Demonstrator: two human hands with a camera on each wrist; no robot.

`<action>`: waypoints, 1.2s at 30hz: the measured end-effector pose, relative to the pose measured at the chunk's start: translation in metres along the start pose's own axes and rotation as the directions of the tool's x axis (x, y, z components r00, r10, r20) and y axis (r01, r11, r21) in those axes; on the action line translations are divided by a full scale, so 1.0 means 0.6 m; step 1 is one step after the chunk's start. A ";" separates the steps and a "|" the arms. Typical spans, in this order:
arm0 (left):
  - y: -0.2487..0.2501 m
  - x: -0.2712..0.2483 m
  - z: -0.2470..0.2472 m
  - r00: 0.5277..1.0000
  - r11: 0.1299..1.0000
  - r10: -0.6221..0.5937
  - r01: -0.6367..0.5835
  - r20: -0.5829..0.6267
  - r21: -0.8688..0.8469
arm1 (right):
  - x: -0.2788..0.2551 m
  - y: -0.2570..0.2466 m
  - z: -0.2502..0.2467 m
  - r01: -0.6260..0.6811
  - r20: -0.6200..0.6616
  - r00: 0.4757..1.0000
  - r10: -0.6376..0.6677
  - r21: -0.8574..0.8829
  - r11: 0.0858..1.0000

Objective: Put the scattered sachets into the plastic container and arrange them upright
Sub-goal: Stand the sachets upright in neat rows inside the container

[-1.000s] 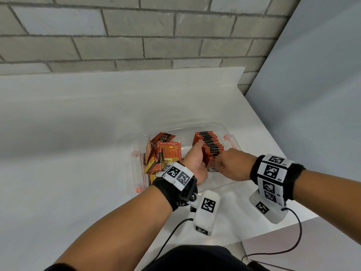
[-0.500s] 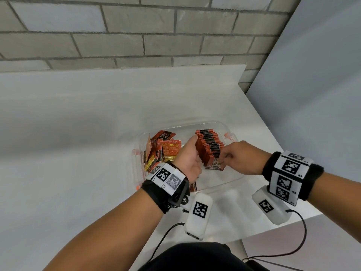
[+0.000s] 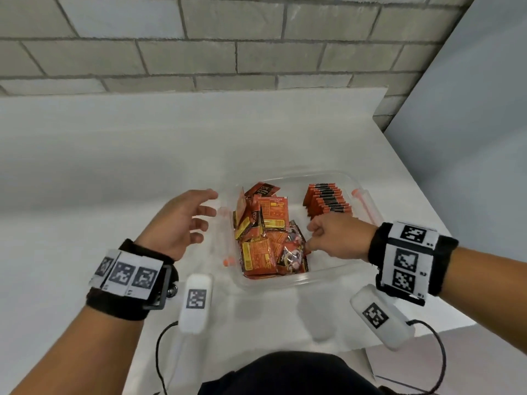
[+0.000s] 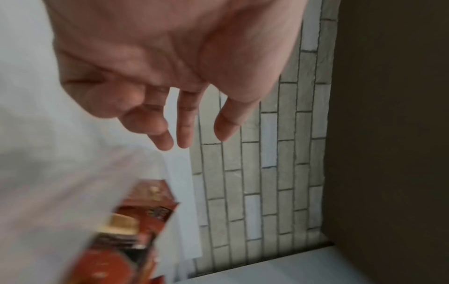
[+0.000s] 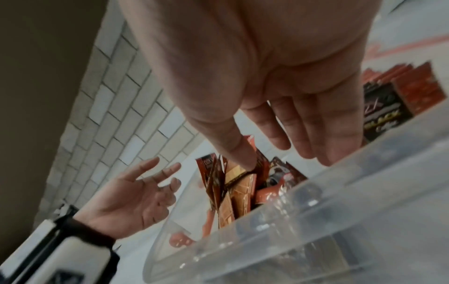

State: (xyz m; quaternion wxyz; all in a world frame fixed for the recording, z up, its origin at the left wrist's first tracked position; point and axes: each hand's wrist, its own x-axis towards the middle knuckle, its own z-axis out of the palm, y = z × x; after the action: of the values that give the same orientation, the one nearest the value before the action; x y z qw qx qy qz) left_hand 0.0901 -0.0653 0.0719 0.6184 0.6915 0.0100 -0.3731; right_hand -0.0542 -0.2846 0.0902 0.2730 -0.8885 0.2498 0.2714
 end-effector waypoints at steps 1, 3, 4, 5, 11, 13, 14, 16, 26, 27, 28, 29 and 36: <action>-0.012 0.003 0.001 1.000 1.000 -0.008 0.008 -0.022 0.026 | 0.007 -0.007 0.000 -0.018 0.005 1.000 0.018 0.010 1.000; -0.033 0.004 0.008 0.999 0.999 -0.032 0.034 -0.034 0.041 | 0.019 -0.025 -0.003 -0.034 -0.043 0.998 0.037 0.067 0.997; -0.042 0.005 0.013 0.999 0.998 -0.040 0.041 -0.026 0.037 | 0.023 -0.035 -0.007 -0.040 -0.078 0.996 0.048 0.102 0.994; -0.049 0.006 0.017 0.999 0.999 -0.041 0.042 -0.019 0.030 | 0.028 -0.044 -0.010 -0.041 -0.106 0.993 0.056 0.142 0.989; -0.057 0.009 0.022 1.000 1.000 -0.006 0.006 -0.018 -0.024 | 0.051 -0.088 -0.015 -0.064 -0.110 0.987 0.120 0.417 0.907; -0.056 0.010 0.020 1.000 0.999 0.000 0.000 -0.013 -0.041 | 0.052 -0.101 -0.010 -0.064 -0.090 0.988 0.125 0.500 0.864; -0.055 0.010 0.020 1.000 0.999 0.003 -0.004 -0.010 -0.048 | 0.051 -0.108 -0.006 -0.062 -0.080 0.989 0.123 0.527 0.847; -0.055 0.010 0.020 1.000 0.998 0.005 -0.005 -0.005 -0.067 | 0.049 -0.120 0.002 -0.066 -0.057 0.991 0.117 0.556 0.828; -0.060 0.019 0.018 0.999 0.993 0.012 -0.008 0.032 -0.116 | 0.059 -0.169 0.010 -0.090 -0.021 0.994 0.109 0.417 0.905; -0.061 0.019 0.017 0.999 0.993 0.015 -0.011 0.032 -0.118 | 0.060 -0.171 0.010 -0.093 -0.016 0.994 0.108 0.396 0.914; -0.062 0.019 0.017 0.999 0.993 0.016 -0.012 0.032 -0.120 | 0.061 -0.173 0.009 -0.098 -0.009 0.994 0.109 0.376 0.921; -0.063 0.019 0.017 0.999 0.993 0.016 -0.013 0.031 -0.119 | 0.062 -0.174 0.010 -0.098 -0.009 0.994 0.108 0.357 0.929; -0.064 0.018 0.018 0.999 0.993 0.019 -0.016 0.031 -0.114 | 0.075 -0.176 0.031 -0.101 0.030 0.995 0.096 0.337 0.936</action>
State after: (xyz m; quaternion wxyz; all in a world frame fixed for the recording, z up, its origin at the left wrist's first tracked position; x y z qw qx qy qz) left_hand 0.0743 -0.0706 0.0338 0.6603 0.6491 0.0153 -0.3774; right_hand 0.0347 -0.2093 0.0861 0.4093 -0.8128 0.3352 0.2437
